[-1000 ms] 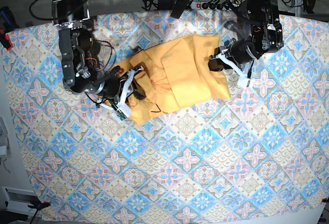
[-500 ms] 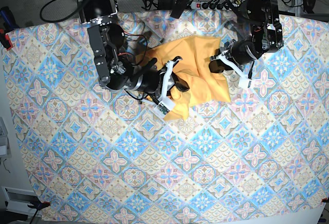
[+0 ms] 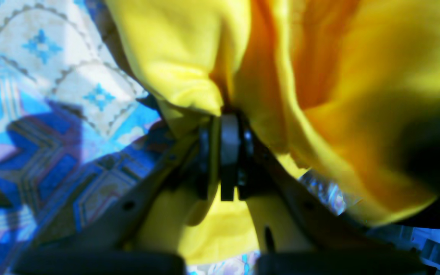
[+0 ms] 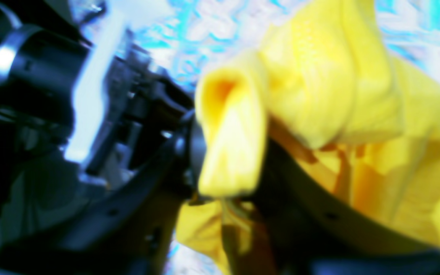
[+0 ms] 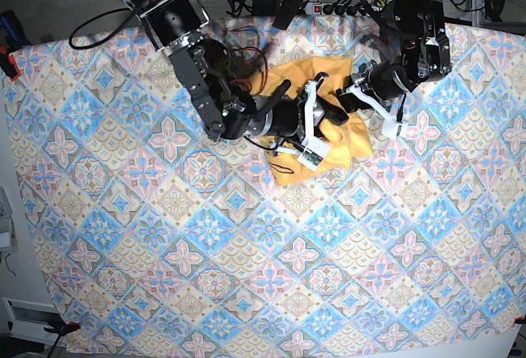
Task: Fold the T-shirt properly
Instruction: 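Drag the shirt end with the right gripper toward the left gripper, then release the shirt and withdraw the right gripper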
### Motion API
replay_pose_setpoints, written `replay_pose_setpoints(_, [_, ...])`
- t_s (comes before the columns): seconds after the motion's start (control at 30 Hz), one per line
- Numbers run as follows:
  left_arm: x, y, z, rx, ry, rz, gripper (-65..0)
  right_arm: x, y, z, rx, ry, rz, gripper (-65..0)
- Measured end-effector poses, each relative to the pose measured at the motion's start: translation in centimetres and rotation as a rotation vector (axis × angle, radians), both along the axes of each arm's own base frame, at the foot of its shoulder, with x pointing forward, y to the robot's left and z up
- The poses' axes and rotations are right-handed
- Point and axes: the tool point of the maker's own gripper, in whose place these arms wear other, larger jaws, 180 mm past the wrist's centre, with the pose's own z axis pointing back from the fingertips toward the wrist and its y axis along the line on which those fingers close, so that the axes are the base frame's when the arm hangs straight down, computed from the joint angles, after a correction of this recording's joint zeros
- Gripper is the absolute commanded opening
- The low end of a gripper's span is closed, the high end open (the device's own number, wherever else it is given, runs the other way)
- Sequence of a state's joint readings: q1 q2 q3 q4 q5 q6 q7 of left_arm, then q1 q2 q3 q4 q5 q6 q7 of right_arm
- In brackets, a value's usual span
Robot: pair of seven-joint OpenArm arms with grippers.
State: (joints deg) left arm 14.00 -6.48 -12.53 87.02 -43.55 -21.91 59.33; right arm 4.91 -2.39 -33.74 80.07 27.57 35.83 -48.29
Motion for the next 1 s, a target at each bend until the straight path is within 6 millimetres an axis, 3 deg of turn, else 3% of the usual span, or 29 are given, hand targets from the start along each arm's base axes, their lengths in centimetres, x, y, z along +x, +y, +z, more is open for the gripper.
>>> replay_pose_setpoints(0.17, [-0.1, 0.0, 0.0, -0.001, 0.002, 0.001, -65.0, 0.6, -0.6, -1.1, -0.018, 0.018, -0.019, -39.5])
replay_pose_setpoints(0.37, [-0.1, 0.0, 0.0, -0.001, 0.002, 0.001, -65.0, 3.0, 0.3, 1.1, 0.068, -0.045, -0.061, -39.5])
replay_pose_setpoints(0.53, [-0.1, 0.0, -0.1, -0.002, 0.002, 0.001, -65.0, 7.9, -2.1, 2.8, 0.066, -0.082, -0.234, -39.6])
replay_pose_setpoints(0.67, [-0.1, 0.0, -0.1, -0.002, 0.003, 0.001, -65.0, 8.9, -3.0, 3.6, 0.084, -0.091, -0.295, -39.6])
replay_pose_setpoints(0.73, [-0.1, 0.1, -0.1, -0.001, 0.003, 0.004, -65.0, 9.3, -5.0, 3.1, 0.062, -0.092, -0.325, -39.6])
replay_pose_setpoints(0.87, [-0.1, 0.2, 0.0, 0.000, 0.002, 0.006, -65.0, 10.8, -11.8, 2.1, -0.027, -0.133, -0.434, -39.6])
replay_pose_setpoints(1.0, [-0.2, 0.2, -0.1, 0.000, 0.004, 0.006, -65.0, 9.7, -17.5, -0.4, -0.125, -0.102, -0.505, -39.6])
